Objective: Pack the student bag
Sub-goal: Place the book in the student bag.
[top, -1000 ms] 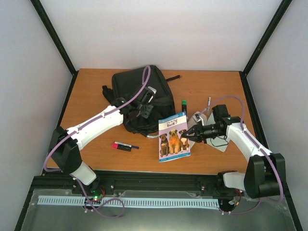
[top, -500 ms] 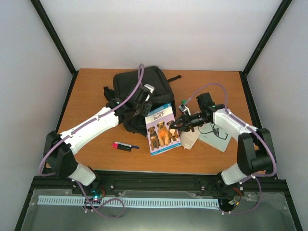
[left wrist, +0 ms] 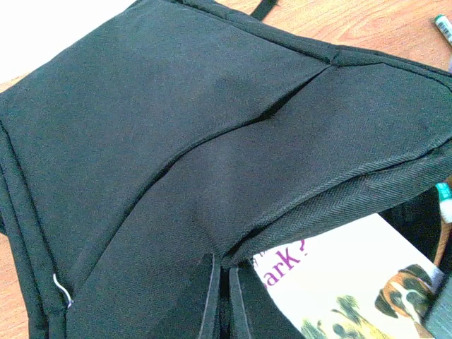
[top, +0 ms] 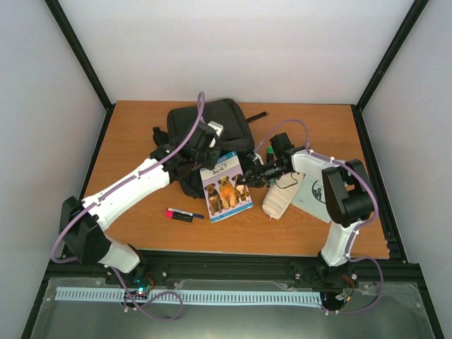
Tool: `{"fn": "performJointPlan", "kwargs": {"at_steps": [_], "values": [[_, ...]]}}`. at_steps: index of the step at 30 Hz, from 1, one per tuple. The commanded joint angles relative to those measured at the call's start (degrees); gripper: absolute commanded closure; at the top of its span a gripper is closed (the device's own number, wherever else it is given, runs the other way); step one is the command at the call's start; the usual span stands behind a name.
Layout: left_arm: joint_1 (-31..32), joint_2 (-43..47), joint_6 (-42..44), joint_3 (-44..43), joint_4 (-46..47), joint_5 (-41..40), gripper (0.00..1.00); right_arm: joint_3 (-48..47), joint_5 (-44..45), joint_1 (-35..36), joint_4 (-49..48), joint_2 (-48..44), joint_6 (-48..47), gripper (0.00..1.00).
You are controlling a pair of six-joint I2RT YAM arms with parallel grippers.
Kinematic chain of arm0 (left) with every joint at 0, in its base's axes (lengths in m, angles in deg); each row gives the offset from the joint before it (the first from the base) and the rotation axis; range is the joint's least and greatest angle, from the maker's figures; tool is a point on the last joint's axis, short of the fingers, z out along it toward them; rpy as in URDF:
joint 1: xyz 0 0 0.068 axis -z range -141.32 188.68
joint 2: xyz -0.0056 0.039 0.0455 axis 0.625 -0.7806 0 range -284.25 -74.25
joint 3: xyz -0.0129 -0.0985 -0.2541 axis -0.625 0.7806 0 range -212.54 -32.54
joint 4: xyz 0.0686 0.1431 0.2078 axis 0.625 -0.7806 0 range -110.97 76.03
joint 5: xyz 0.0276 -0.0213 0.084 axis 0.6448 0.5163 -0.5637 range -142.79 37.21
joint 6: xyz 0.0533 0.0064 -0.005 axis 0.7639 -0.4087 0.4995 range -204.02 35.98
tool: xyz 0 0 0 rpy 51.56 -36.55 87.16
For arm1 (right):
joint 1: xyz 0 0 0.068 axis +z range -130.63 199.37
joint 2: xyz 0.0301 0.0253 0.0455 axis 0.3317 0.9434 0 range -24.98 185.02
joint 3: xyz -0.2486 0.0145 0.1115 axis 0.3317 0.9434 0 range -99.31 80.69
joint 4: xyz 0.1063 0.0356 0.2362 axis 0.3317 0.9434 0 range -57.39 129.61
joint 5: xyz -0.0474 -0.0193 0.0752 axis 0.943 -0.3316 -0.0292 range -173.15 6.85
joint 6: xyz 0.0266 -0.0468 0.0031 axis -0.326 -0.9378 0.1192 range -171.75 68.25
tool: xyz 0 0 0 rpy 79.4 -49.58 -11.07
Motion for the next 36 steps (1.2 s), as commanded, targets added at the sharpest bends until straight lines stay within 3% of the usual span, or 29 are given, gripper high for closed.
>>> {"fn": "performJointPlan", "kwargs": {"at_steps": [1, 4, 11, 15, 18, 23, 31, 36], "values": [[-0.3, 2.8, -0.9, -0.8, 4.7, 0.8, 0.99, -2.6, 0.1, 0.5, -7.1, 1.6, 4.1, 0.97], [-0.4, 3.0, -0.9, -0.6, 4.7, 1.0, 0.99, -3.8, 1.4, 0.6, -10.3, 3.3, 6.8, 0.97], [-0.4, 3.4, -0.9, -0.4, 4.9, 1.1, 0.99, -12.4, 7.6, 1.0, -2.3, 8.9, 0.0, 0.95], [-0.3, 3.6, -0.8, 0.2, 4.9, 0.9, 0.99, -15.0, 10.6, 1.0, 1.3, 9.6, -3.4, 0.72], [-0.4, 3.8, -0.8, 0.3, 4.9, 0.9, 0.99, -15.1, 18.0, 1.0, 4.8, 7.1, -7.1, 0.51], [-0.4, 4.6, -0.6, 1.1, 5.0, 0.0, 0.99, -13.0, 24.4, 0.9, 7.0, 3.5, -11.1, 0.39], [-0.3, 5.4, -0.2, 2.1, 5.1, -1.4, 0.99, -10.0, 29.9, 1.0, 9.3, -2.8, -17.3, 0.37], [-0.4, 5.8, 0.2, 2.2, 4.9, -1.7, 0.99, -6.5, 32.5, 1.2, 10.6, -7.4, -23.0, 0.43]]}}
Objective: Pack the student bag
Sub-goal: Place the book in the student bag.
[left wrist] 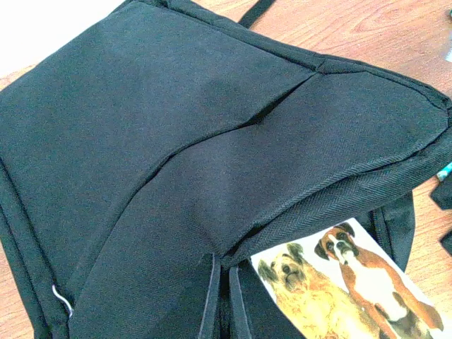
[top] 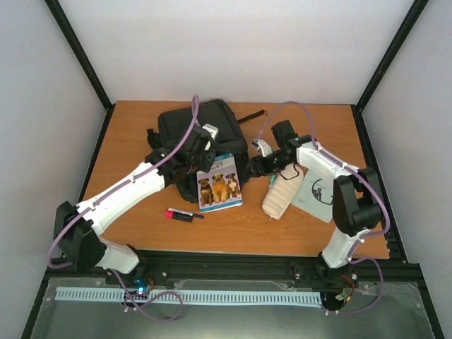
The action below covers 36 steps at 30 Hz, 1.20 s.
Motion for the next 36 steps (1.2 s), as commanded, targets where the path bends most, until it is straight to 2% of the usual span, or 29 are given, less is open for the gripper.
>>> {"fn": "performJointPlan", "kwargs": {"at_steps": [1, 5, 8, 12, 18, 22, 28, 36], "values": [[0.0, 2.9, 0.4, -1.1, 4.5, -1.4, 0.99, 3.1, 4.5, 0.9, 2.1, -4.5, -8.1, 0.44], [0.1, 3.1, 0.7, -1.0, 4.4, -1.7, 0.99, 7.4, 9.9, 3.7, 1.6, -9.0, -15.8, 0.52], [0.1, 3.0, 0.8, -1.0, 4.3, -1.5, 0.99, 12.2, 13.4, 6.6, -1.0, -14.1, -21.2, 0.54], [0.0, 2.7, 0.7, -1.0, 4.2, -1.2, 0.99, 17.1, 18.7, 12.5, -3.1, -20.2, -28.4, 0.52], [0.0, 2.5, 0.7, -1.2, 4.2, -1.2, 0.99, 21.4, 35.0, 23.6, -6.5, -24.9, -38.1, 0.46], [0.0, 2.3, 0.8, -1.2, 4.2, -0.4, 0.99, 21.9, 42.1, 29.3, -8.1, -24.1, -44.5, 0.43], [0.0, 2.4, 0.9, -1.2, 3.9, 0.1, 0.99, 21.7, 51.7, 35.6, -13.7, -20.6, -48.8, 0.44], [0.0, 2.3, 0.9, -1.3, 3.7, 0.9, 0.99, 20.1, 54.4, 39.1, -17.7, -14.9, -53.2, 0.47]]}}
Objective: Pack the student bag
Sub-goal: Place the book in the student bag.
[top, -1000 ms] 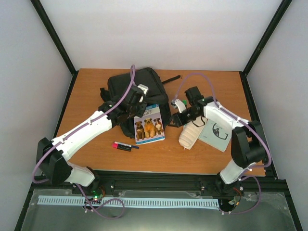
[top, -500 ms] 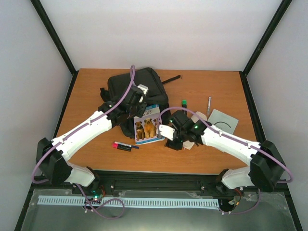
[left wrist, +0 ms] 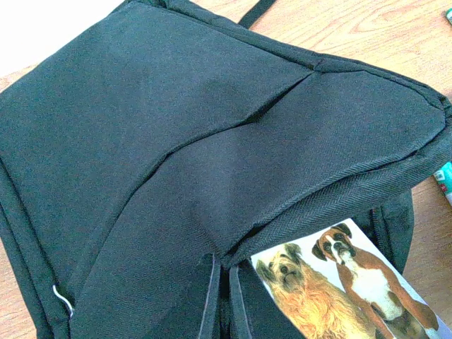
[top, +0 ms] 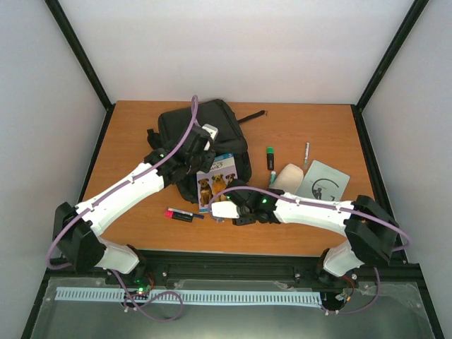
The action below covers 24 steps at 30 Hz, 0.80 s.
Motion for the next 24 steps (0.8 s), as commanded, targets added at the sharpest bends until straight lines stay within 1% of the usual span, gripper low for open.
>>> {"fn": "performJointPlan", "kwargs": {"at_steps": [1, 4, 13, 21, 24], "values": [[0.0, 1.7, 0.8, -1.6, 3.7, 0.7, 0.99, -1.6, 3.6, 1.7, -3.6, 2.3, -4.4, 0.48], [0.0, 1.8, 0.8, -1.7, 3.6, 1.0, 0.99, -2.3, 4.4, 1.7, -4.3, 4.2, -5.8, 0.51], [0.0, 1.7, 0.4, -1.8, 3.3, 2.3, 0.99, -2.6, 10.0, 1.6, -11.4, 7.4, -12.9, 0.62], [-0.1, 1.4, 0.3, -2.0, 3.0, 3.5, 0.99, -5.3, 10.4, 0.0, -15.0, 10.3, -17.8, 0.72], [0.0, 1.4, 0.4, -2.0, 3.1, 4.1, 0.99, -6.9, 9.8, -1.5, -15.9, 11.4, -19.4, 0.74]]}}
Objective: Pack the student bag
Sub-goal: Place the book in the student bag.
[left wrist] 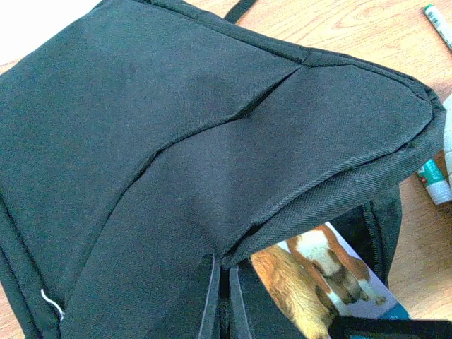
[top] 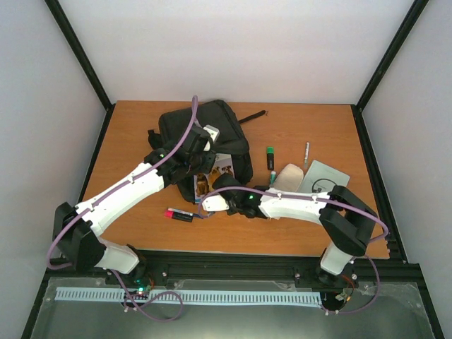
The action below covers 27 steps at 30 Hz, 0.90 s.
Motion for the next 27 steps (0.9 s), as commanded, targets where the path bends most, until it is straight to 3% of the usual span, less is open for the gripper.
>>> {"fn": "performJointPlan", "kwargs": {"at_steps": [1, 15, 27], "values": [[0.0, 1.3, 0.4, -2.1, 3.2, 1.8, 0.99, -3.4, 0.3, -2.2, -4.0, 1.7, -4.2, 0.75], [0.0, 1.1, 0.9, -2.2, 2.7, 2.4, 0.99, -5.6, -3.0, -7.5, -13.3, 9.8, -14.8, 0.81], [0.0, 1.3, 0.9, -2.2, 2.7, 3.6, 0.99, -8.9, -1.7, -10.7, -29.5, 18.7, -22.4, 0.82]]}}
